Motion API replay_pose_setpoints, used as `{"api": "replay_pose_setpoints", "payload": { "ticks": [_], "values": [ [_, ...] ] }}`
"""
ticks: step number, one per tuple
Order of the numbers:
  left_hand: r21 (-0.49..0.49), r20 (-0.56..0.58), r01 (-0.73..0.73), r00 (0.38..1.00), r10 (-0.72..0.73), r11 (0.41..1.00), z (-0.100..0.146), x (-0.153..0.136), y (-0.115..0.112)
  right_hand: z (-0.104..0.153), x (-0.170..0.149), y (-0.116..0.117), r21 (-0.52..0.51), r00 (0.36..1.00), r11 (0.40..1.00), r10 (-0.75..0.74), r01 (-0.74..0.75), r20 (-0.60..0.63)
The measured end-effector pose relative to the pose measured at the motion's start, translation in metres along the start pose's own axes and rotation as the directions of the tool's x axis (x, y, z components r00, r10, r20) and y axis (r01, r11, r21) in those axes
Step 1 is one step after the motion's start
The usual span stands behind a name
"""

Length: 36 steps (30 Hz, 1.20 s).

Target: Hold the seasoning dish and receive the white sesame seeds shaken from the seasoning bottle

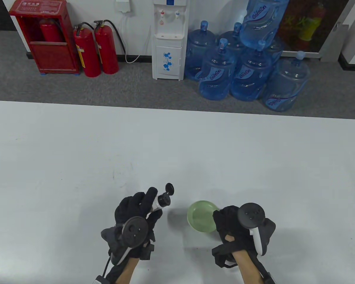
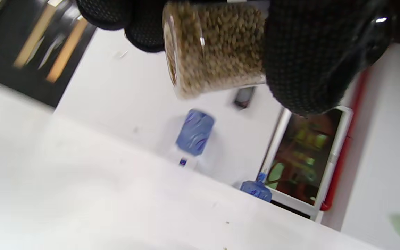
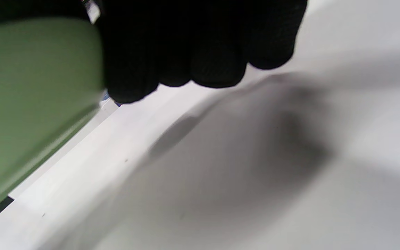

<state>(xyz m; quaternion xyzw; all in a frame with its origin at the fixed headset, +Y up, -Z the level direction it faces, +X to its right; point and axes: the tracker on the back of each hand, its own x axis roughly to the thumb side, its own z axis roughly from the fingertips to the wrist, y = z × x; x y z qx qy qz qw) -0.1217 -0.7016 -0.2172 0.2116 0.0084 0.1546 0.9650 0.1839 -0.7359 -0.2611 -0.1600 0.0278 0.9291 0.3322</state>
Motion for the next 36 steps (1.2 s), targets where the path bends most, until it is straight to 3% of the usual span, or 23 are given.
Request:
{"api": "replay_pose_setpoints", "payload": {
  "ticks": [4, 6, 8, 10, 11, 13, 14, 16, 18, 19, 21, 22, 23, 24, 26, 27, 28, 29, 30, 31, 33, 34, 36],
  "values": [
    [0.09, 0.177, 0.13, 0.974, -0.144, 0.987, 0.012, 0.033, 0.002, 0.009, 0.012, 0.011, 0.01, 0.998, 0.999, 0.035, -0.035, 0.051],
    [0.142, 0.281, 0.243, 0.92, -0.274, 0.96, 0.019, 0.047, -0.004, 0.012, 0.017, 0.016, 0.022, 0.996, 0.999, 0.045, -0.047, 0.072],
    [0.255, 0.374, 0.418, 0.789, -0.487, 0.872, 0.027, 0.059, -0.011, 0.015, 0.021, 0.02, 0.038, 0.994, 0.998, 0.055, -0.058, 0.091],
    [0.358, 0.397, 0.412, 0.745, -0.536, 0.838, 0.031, 0.064, -0.005, 0.017, 0.022, 0.022, 0.039, 0.993, 0.997, 0.063, -0.068, 0.1],
    [0.385, 0.389, 0.384, 0.757, -0.525, 0.839, 0.033, 0.065, 0.0, 0.017, 0.022, 0.022, 0.039, 0.993, 0.997, 0.063, -0.068, 0.101],
    [0.368, 0.398, 0.382, 0.759, -0.515, 0.848, 0.034, 0.067, -0.004, 0.018, 0.022, 0.022, 0.041, 0.992, 0.997, 0.064, -0.069, 0.105],
    [0.322, 0.417, 0.442, 0.727, -0.545, 0.837, 0.034, 0.067, -0.013, 0.018, 0.022, 0.022, 0.042, 0.992, 0.997, 0.067, -0.072, 0.107],
    [0.362, 0.434, 0.447, 0.696, -0.572, 0.818, 0.035, 0.066, -0.012, 0.018, 0.021, 0.023, 0.045, 0.992, 0.996, 0.071, -0.076, 0.107],
    [0.411, 0.384, 0.356, 0.767, -0.514, 0.839, 0.034, 0.066, 0.003, 0.018, 0.019, 0.022, 0.048, 0.992, 0.996, 0.066, -0.072, 0.106],
    [0.378, 0.394, 0.307, 0.8, -0.452, 0.873, 0.033, 0.067, 0.002, 0.018, 0.019, 0.021, 0.046, 0.992, 0.997, 0.063, -0.068, 0.107],
    [0.297, 0.438, 0.426, 0.735, -0.518, 0.855, 0.036, 0.068, -0.016, 0.018, 0.019, 0.021, 0.044, 0.992, 0.996, 0.069, -0.074, 0.109],
    [0.366, 0.444, 0.456, 0.68, -0.583, 0.811, 0.036, 0.069, -0.015, 0.018, 0.019, 0.022, 0.045, 0.992, 0.996, 0.071, -0.077, 0.108],
    [0.416, 0.424, 0.439, 0.681, -0.597, 0.797, 0.035, 0.071, -0.008, 0.018, 0.019, 0.022, 0.047, 0.992, 0.996, 0.072, -0.077, 0.108],
    [0.456, 0.381, 0.368, 0.742, -0.552, 0.81, 0.035, 0.072, 0.004, 0.018, 0.019, 0.021, 0.048, 0.992, 0.996, 0.067, -0.073, 0.109],
    [0.361, 0.41, 0.296, 0.801, -0.436, 0.884, 0.034, 0.073, -0.002, 0.018, 0.02, 0.021, 0.047, 0.992, 0.996, 0.065, -0.07, 0.113],
    [0.292, 0.422, 0.388, 0.768, -0.481, 0.874, 0.034, 0.073, -0.015, 0.018, 0.02, 0.022, 0.048, 0.991, 0.996, 0.072, -0.078, 0.114],
    [0.318, 0.424, 0.443, 0.724, -0.543, 0.838, 0.037, 0.072, -0.018, 0.018, 0.02, 0.023, 0.051, 0.99, 0.995, 0.079, -0.085, 0.114],
    [0.416, 0.426, 0.444, 0.676, -0.602, 0.794, 0.036, 0.073, -0.011, 0.018, 0.02, 0.024, 0.055, 0.99, 0.995, 0.081, -0.088, 0.113],
    [0.46, 0.395, 0.417, 0.695, -0.601, 0.784, 0.036, 0.074, -0.002, 0.019, 0.02, 0.024, 0.057, 0.99, 0.995, 0.079, -0.086, 0.113],
    [0.465, 0.377, 0.33, 0.765, -0.522, 0.821, 0.036, 0.073, 0.007, 0.02, 0.02, 0.023, 0.056, 0.991, 0.996, 0.064, -0.07, 0.114],
    [0.332, 0.411, 0.334, 0.791, -0.454, 0.882, 0.036, 0.073, -0.008, 0.02, 0.021, 0.023, 0.056, 0.991, 0.996, 0.065, -0.072, 0.116],
    [0.285, 0.419, 0.41, 0.76, -0.498, 0.866, 0.037, 0.073, -0.018, 0.019, 0.021, 0.024, 0.057, 0.99, 0.995, 0.074, -0.081, 0.116],
    [0.404, 0.431, 0.462, 0.665, -0.61, 0.79, 0.039, 0.073, -0.015, 0.02, 0.02, 0.026, 0.062, 0.99, 0.994, 0.084, -0.092, 0.113]
  ]
}}
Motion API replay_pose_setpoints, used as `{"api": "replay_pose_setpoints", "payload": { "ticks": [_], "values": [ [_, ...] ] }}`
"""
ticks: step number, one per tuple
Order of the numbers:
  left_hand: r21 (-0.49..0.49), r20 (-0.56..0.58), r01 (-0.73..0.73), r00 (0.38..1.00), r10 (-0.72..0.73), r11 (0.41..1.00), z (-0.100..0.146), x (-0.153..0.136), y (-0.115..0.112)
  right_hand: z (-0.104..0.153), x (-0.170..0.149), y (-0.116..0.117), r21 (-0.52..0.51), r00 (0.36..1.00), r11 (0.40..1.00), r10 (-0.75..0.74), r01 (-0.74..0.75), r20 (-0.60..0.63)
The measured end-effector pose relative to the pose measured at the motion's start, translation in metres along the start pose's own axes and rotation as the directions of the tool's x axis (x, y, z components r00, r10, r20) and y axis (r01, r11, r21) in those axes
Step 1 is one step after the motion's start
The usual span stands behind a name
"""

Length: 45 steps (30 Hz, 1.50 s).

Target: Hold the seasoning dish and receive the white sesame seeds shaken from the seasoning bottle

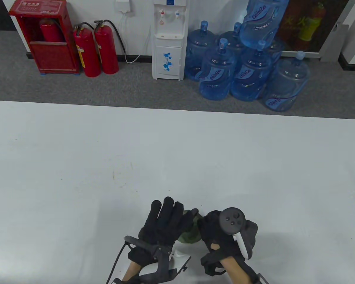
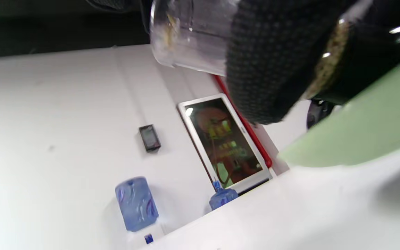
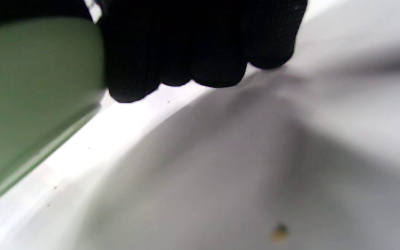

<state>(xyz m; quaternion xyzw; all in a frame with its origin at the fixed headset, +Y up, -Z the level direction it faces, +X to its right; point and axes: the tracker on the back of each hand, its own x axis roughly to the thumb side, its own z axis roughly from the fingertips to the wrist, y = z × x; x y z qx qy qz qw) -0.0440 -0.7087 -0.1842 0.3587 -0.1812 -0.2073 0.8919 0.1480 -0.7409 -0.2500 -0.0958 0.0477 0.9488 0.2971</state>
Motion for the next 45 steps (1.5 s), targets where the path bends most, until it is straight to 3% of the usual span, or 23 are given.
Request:
{"api": "replay_pose_setpoints", "payload": {
  "ticks": [3, 5, 7, 9, 11, 12, 14, 15, 17, 18, 20, 22, 24, 26, 28, 31, 33, 35, 37, 38, 41, 44, 45],
  "values": [
    [0.113, -0.144, -0.174, 0.971, 0.19, 0.978, -0.003, -0.013, 0.015, 0.001, 0.001, -0.003, -0.007, 1.0, 1.0, -0.018, 0.018, 0.006],
    [-0.06, -0.091, -0.123, 0.989, 0.118, 0.991, -0.002, 0.001, -0.001, 0.0, 0.0, -0.001, -0.01, 1.0, 1.0, -0.005, 0.005, 0.003],
    [0.068, -0.02, 0.043, 0.999, -0.042, 0.997, -0.001, -0.004, 0.007, -0.001, -0.001, 0.0, 0.003, 1.0, 1.0, -0.006, 0.006, -0.005],
    [0.152, -0.134, -0.108, 0.983, 0.129, 0.982, -0.002, -0.015, 0.019, 0.0, 0.0, -0.002, 0.001, 1.0, 1.0, -0.024, 0.024, -0.002],
    [-0.02, -0.099, -0.149, 0.984, 0.147, 0.989, -0.002, -0.001, 0.003, -0.001, 0.001, -0.001, 0.0, 1.0, 1.0, -0.007, 0.007, 0.004],
    [-0.066, -0.031, -0.026, 0.999, 0.024, 0.997, 0.003, 0.006, -0.003, -0.001, 0.0, 0.001, 0.002, 1.0, 1.0, 0.005, -0.005, 0.003],
    [0.104, -0.024, 0.049, 0.999, -0.047, 0.993, -0.001, -0.003, 0.013, 0.0, 0.001, 0.001, 0.002, 1.0, 1.0, 0.009, -0.009, 0.004],
    [0.151, -0.116, -0.047, 0.991, 0.065, 0.987, -0.002, -0.011, 0.02, 0.001, 0.002, 0.0, 0.0, 1.0, 1.0, -0.005, 0.005, 0.009],
    [0.03, -0.136, -0.184, 0.973, 0.186, 0.982, -0.003, -0.005, 0.008, 0.002, 0.003, -0.001, 0.0, 1.0, 1.0, -0.011, 0.011, 0.016],
    [-0.04, -0.109, -0.125, 0.987, 0.12, 0.991, -0.001, -0.001, 0.002, 0.001, 0.003, -0.001, -0.001, 1.0, 1.0, -0.005, 0.005, 0.016],
    [0.078, -0.04, 0.022, 0.999, -0.018, 0.997, 0.0, -0.006, 0.009, 0.001, 0.002, 0.001, -0.002, 1.0, 1.0, 0.005, -0.005, 0.013],
    [0.159, -0.131, -0.103, 0.984, 0.124, 0.982, 0.0, -0.015, 0.017, 0.002, 0.003, -0.001, -0.004, 1.0, 1.0, -0.017, 0.017, 0.014],
    [-0.041, -0.078, -0.075, 0.994, 0.072, 0.996, 0.0, -0.001, -0.003, 0.002, 0.004, -0.003, -0.011, 1.0, 1.0, -0.012, 0.012, 0.023],
    [0.061, -0.039, -0.013, 0.999, 0.015, 0.998, 0.0, -0.005, 0.004, 0.002, 0.004, -0.003, -0.019, 1.0, 1.0, -0.004, 0.005, 0.024],
    [0.173, -0.168, -0.152, 0.969, 0.182, 0.973, -0.003, -0.018, 0.02, 0.003, 0.004, -0.006, -0.027, 1.0, 1.0, -0.014, 0.014, 0.028],
    [-0.042, -0.119, -0.128, 0.985, 0.122, 0.991, -0.002, 0.0, 0.002, 0.002, 0.004, -0.005, -0.028, 1.0, 1.0, 0.004, -0.003, 0.03],
    [0.139, -0.081, -0.038, 0.995, 0.05, 0.99, -0.001, -0.007, 0.019, 0.002, 0.003, -0.004, -0.027, 1.0, 1.0, 0.005, -0.004, 0.026],
    [0.197, -0.127, -0.165, 0.973, 0.192, 0.966, 0.0, -0.01, 0.024, 0.002, 0.004, -0.006, -0.031, 1.0, 0.999, -0.009, 0.01, 0.028],
    [-0.021, -0.068, -0.074, 0.995, 0.072, 0.997, -0.002, 0.004, 0.005, 0.002, 0.003, -0.006, -0.033, 1.0, 0.999, 0.007, -0.006, 0.028],
    [-0.04, -0.066, -0.004, 0.998, 0.001, 0.999, 0.001, 0.004, 0.005, 0.002, 0.002, -0.005, -0.032, 1.0, 0.999, 0.011, -0.01, 0.025],
    [0.186, -0.153, -0.148, 0.972, 0.178, 0.971, 0.0, -0.012, 0.027, 0.003, 0.001, -0.007, -0.029, 1.0, 0.999, -0.014, 0.015, 0.022],
    [-0.028, -0.072, -0.025, 0.997, 0.023, 0.999, 0.001, 0.005, 0.009, 0.001, 0.002, -0.005, -0.028, 1.0, 1.0, 0.009, -0.008, 0.027],
    [0.033, -0.045, 0.002, 0.999, -0.001, 0.999, 0.002, 0.003, 0.011, 0.001, 0.002, -0.004, -0.027, 1.0, 1.0, 0.014, -0.013, 0.024]
  ]
}}
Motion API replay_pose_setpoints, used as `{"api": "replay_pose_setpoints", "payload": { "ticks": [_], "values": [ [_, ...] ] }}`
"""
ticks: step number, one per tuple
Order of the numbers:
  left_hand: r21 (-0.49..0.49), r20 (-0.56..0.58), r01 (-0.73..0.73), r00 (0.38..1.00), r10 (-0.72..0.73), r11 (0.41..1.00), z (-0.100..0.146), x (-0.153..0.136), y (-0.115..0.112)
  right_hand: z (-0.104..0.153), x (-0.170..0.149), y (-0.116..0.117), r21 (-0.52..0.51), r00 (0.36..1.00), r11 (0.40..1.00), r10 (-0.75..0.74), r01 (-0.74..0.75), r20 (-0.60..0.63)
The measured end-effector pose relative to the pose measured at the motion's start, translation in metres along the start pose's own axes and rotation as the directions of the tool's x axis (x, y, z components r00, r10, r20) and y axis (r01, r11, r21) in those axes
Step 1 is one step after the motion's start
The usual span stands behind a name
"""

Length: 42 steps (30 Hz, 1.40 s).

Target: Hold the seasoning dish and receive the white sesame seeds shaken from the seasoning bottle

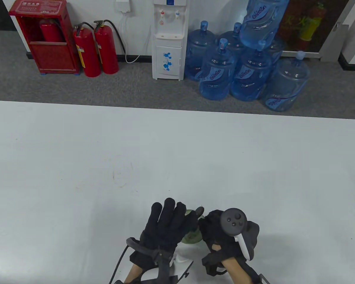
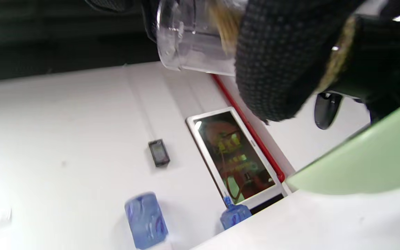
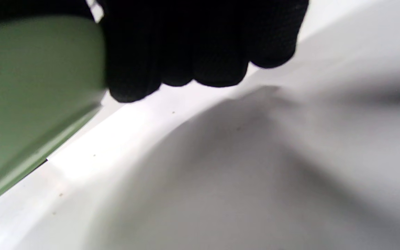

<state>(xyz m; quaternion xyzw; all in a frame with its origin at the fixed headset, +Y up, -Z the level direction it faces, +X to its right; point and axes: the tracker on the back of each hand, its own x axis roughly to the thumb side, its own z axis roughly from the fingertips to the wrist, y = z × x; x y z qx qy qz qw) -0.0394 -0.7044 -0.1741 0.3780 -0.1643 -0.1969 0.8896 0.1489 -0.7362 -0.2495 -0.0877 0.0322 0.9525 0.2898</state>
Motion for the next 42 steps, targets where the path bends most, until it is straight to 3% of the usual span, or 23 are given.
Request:
{"api": "replay_pose_setpoints", "payload": {
  "ticks": [2, 3, 5, 7, 9, 11, 13, 15, 17, 18, 20, 21, 22, 24, 26, 28, 31, 34, 35, 37, 39, 41, 42],
  "values": [
    [0.144, -0.072, -0.062, 0.995, 0.073, 0.988, -0.002, -0.011, 0.013, 0.0, 0.0, 0.0, 0.007, 1.0, 1.0, -0.014, 0.014, -0.006],
    [0.12, -0.08, -0.106, 0.99, 0.116, 0.987, -0.002, -0.01, 0.01, 0.0, 0.001, 0.0, 0.008, 1.0, 1.0, -0.021, 0.021, -0.004],
    [-0.091, -0.028, -0.007, 1.0, 0.005, 0.996, -0.001, 0.001, -0.008, 0.0, 0.001, 0.001, 0.012, 1.0, 1.0, -0.005, 0.005, 0.004],
    [0.091, -0.018, 0.012, 1.0, -0.01, 0.996, -0.003, -0.008, 0.006, 0.001, 0.001, 0.002, 0.012, 1.0, 1.0, -0.005, 0.005, 0.0],
    [0.125, -0.091, -0.116, 0.988, 0.127, 0.985, -0.004, -0.013, 0.011, 0.002, 0.001, 0.0, 0.01, 1.0, 1.0, -0.026, 0.026, 0.001],
    [-0.08, -0.023, -0.03, 0.999, 0.028, 0.996, -0.003, 0.002, -0.005, 0.001, 0.001, 0.0, 0.005, 1.0, 1.0, -0.014, 0.014, 0.008],
    [0.094, 0.026, 0.057, 0.998, -0.06, 0.994, -0.003, -0.002, 0.007, 0.001, 0.0, 0.002, 0.007, 1.0, 1.0, -0.005, 0.005, 0.001],
    [0.157, -0.079, -0.077, 0.993, 0.091, 0.984, -0.005, -0.011, 0.017, 0.002, 0.0, 0.0, 0.008, 1.0, 1.0, -0.024, 0.024, -0.001],
    [-0.042, -0.044, -0.069, 0.997, 0.067, 0.997, -0.006, 0.002, -0.002, 0.002, 0.001, 0.0, 0.004, 1.0, 1.0, -0.018, 0.018, 0.008],
    [-0.055, 0.004, 0.0, 1.0, 0.001, 0.998, -0.002, 0.004, -0.004, 0.001, 0.0, 0.001, 0.002, 1.0, 1.0, -0.007, 0.007, 0.008],
    [0.14, -0.02, 0.005, 1.0, -0.003, 0.99, -0.004, -0.007, 0.013, 0.001, 0.0, 0.001, 0.006, 1.0, 1.0, -0.013, 0.014, -0.001],
    [0.161, -0.065, -0.052, 0.996, 0.063, 0.986, -0.005, -0.011, 0.017, 0.001, 0.0, 0.001, 0.007, 1.0, 1.0, -0.021, 0.021, -0.002],
    [0.123, -0.09, -0.139, 0.984, 0.151, 0.983, -0.006, -0.011, 0.013, 0.001, 0.001, 0.0, 0.005, 1.0, 1.0, -0.025, 0.025, -0.001],
    [-0.096, -0.041, -0.059, 0.998, 0.056, 0.994, -0.005, 0.001, -0.004, 0.0, 0.001, 0.001, -0.006, 1.0, 1.0, -0.015, 0.015, -0.006],
    [0.064, 0.009, 0.031, 0.999, -0.032, 0.997, -0.004, -0.007, 0.004, 0.0, 0.001, 0.003, -0.009, 1.0, 1.0, -0.005, 0.005, -0.011],
    [0.113, -0.104, -0.114, 0.987, 0.126, 0.987, -0.005, -0.017, 0.012, 0.0, 0.001, 0.002, -0.009, 1.0, 1.0, -0.02, 0.02, -0.012],
    [-0.107, -0.02, -0.047, 0.999, 0.045, 0.993, -0.003, -0.002, -0.008, -0.001, 0.0, 0.003, -0.007, 1.0, 1.0, -0.002, 0.002, -0.012],
    [0.119, -0.087, -0.077, 0.992, 0.088, 0.99, -0.006, -0.015, 0.013, -0.001, -0.001, 0.004, -0.004, 1.0, 1.0, -0.001, 0.001, -0.014],
    [0.095, -0.104, -0.168, 0.979, 0.178, 0.981, -0.007, -0.015, 0.01, 0.0, 0.001, 0.003, -0.008, 1.0, 1.0, -0.002, 0.002, -0.006],
    [-0.131, -0.069, -0.128, 0.99, 0.119, 0.983, -0.008, -0.004, -0.008, 0.0, 0.002, 0.004, -0.014, 1.0, 1.0, 0.013, -0.013, -0.002],
    [0.027, -0.012, -0.039, 0.999, 0.039, 0.999, -0.005, -0.01, 0.001, 0.001, 0.001, 0.006, -0.008, 1.0, 1.0, 0.018, -0.018, -0.007],
    [0.124, -0.121, -0.139, 0.981, 0.154, 0.982, -0.006, -0.022, 0.015, 0.003, 0.002, 0.004, -0.003, 1.0, 1.0, -0.001, 0.001, -0.002],
    [0.045, -0.129, -0.21, 0.968, 0.214, 0.977, -0.007, -0.018, 0.008, 0.003, 0.003, 0.004, -0.007, 1.0, 1.0, -0.004, 0.004, 0.003]
  ]
}}
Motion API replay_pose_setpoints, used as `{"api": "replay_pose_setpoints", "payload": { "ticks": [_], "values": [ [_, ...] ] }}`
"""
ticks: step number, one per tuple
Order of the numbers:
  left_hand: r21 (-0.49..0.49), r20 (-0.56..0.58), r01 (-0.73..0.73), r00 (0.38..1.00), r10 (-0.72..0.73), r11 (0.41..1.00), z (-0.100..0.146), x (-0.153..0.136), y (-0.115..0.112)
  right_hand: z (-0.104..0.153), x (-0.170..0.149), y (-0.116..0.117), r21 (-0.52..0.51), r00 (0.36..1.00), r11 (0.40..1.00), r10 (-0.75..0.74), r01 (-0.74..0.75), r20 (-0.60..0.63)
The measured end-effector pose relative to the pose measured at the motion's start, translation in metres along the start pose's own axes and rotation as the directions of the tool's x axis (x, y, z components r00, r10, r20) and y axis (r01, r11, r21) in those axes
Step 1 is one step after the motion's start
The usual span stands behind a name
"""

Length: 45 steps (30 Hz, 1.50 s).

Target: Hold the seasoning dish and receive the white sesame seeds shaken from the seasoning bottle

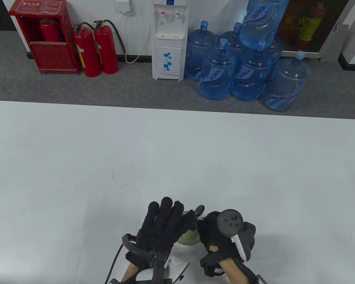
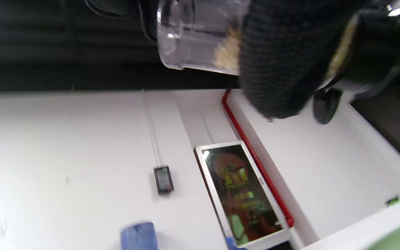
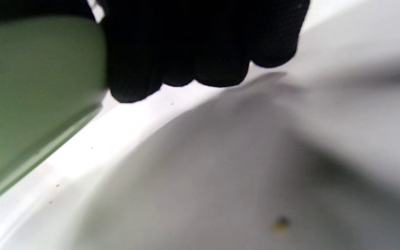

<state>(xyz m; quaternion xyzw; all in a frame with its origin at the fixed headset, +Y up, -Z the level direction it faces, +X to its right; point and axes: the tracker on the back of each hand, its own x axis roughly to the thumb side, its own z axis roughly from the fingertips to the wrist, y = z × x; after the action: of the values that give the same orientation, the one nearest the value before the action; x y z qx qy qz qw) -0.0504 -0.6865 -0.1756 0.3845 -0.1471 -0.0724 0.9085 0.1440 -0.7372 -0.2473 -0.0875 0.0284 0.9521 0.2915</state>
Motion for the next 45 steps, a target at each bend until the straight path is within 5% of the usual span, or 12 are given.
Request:
{"api": "replay_pose_setpoints", "payload": {
  "ticks": [2, 5, 8, 12, 15, 18, 22, 25, 28, 32, 35, 45],
  "values": [
    [-0.141, 0.078, 0.108, 0.992, -0.098, 0.984, 0.006, 0.004, -0.015, -0.001, -0.001, 0.001, -0.007, 1.0, 1.0, 0.016, -0.016, -0.005],
    [0.078, 0.026, 0.104, 0.994, -0.107, 0.991, 0.002, -0.007, 0.006, -0.001, -0.002, 0.0, -0.002, 1.0, 1.0, 0.002, -0.002, -0.009],
    [-0.179, 0.056, 0.097, 0.994, -0.089, 0.979, 0.003, 0.001, -0.018, -0.004, -0.003, -0.001, -0.013, 1.0, 1.0, 0.011, -0.011, -0.012],
    [0.082, 0.004, 0.066, 0.998, -0.066, 0.994, 0.0, -0.006, 0.006, -0.004, -0.003, -0.001, -0.003, 1.0, 1.0, 0.001, -0.001, -0.016],
    [-0.18, 0.077, 0.111, 0.992, -0.098, 0.977, 0.003, 0.005, -0.02, -0.005, -0.003, 0.0, -0.013, 1.0, 1.0, 0.022, -0.022, -0.013],
    [0.064, 0.042, 0.145, 0.988, -0.147, 0.987, -0.002, -0.001, 0.003, -0.003, -0.003, 0.0, -0.004, 1.0, 1.0, 0.013, -0.013, -0.014],
    [-0.189, 0.1, 0.137, 0.988, -0.119, 0.972, 0.003, 0.007, -0.021, -0.004, -0.003, 0.001, -0.008, 1.0, 1.0, 0.025, -0.025, -0.013],
    [0.056, 0.027, 0.103, 0.994, -0.104, 0.993, -0.001, -0.002, 0.004, -0.003, -0.003, 0.0, -0.003, 1.0, 1.0, 0.01, -0.01, -0.008],
    [-0.153, 0.053, 0.069, 0.997, -0.061, 0.986, 0.001, 0.006, -0.015, -0.004, -0.002, 0.0, -0.012, 1.0, 1.0, 0.02, -0.02, -0.007],
    [0.059, 0.031, 0.075, 0.997, -0.077, 0.995, -0.002, -0.002, 0.006, -0.004, -0.002, 0.001, -0.001, 1.0, 1.0, 0.014, -0.014, -0.012],
    [-0.176, 0.074, 0.078, 0.995, -0.066, 0.981, 0.001, 0.007, -0.017, -0.005, -0.003, 0.002, -0.009, 0.999, 0.999, 0.031, -0.031, -0.017],
    [0.036, 0.042, 0.08, 0.996, -0.082, 0.996, -0.002, -0.003, 0.004, -0.003, -0.003, 0.0, -0.017, 1.0, 1.0, 0.019, -0.019, -0.01]
  ]
}}
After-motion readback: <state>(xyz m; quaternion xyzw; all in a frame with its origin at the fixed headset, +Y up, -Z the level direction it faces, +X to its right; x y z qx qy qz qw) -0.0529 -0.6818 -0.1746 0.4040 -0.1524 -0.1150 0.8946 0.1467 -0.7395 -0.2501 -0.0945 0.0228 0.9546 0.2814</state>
